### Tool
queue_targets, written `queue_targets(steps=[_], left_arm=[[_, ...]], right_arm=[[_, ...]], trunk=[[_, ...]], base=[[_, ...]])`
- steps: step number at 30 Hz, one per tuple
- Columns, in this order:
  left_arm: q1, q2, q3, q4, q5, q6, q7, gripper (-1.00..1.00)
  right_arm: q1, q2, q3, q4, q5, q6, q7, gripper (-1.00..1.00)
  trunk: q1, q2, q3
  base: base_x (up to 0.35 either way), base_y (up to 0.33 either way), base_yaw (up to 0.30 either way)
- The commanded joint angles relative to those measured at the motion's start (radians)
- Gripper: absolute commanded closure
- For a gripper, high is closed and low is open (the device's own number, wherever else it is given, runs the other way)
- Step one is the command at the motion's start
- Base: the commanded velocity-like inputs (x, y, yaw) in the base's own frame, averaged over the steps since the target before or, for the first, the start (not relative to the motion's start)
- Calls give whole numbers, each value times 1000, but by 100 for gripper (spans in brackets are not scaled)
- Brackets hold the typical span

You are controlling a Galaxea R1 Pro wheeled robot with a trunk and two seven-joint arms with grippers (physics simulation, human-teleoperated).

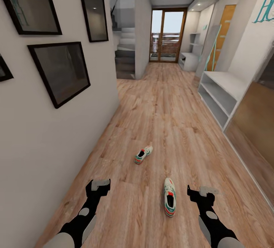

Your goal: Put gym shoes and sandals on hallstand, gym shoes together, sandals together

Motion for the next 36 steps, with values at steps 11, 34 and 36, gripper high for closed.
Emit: queue_targets(steps=[11,34,36], left_arm=[[0,0,2,1,-4,-3,4,-100],[0,1,2,1,-4,-3,3,-100],[0,1,2,1,-4,-3,3,-100]], right_arm=[[-1,0,-6,1,11,-3,-2,-100],[-1,2,-6,1,11,-3,-2,-100],[-1,2,-6,1,11,-3,-2,-100]], trunk=[[0,0,3],[0,0,12],[0,0,12]], base=[[106,140,-230],[10,9,-260],[58,55,-261]])
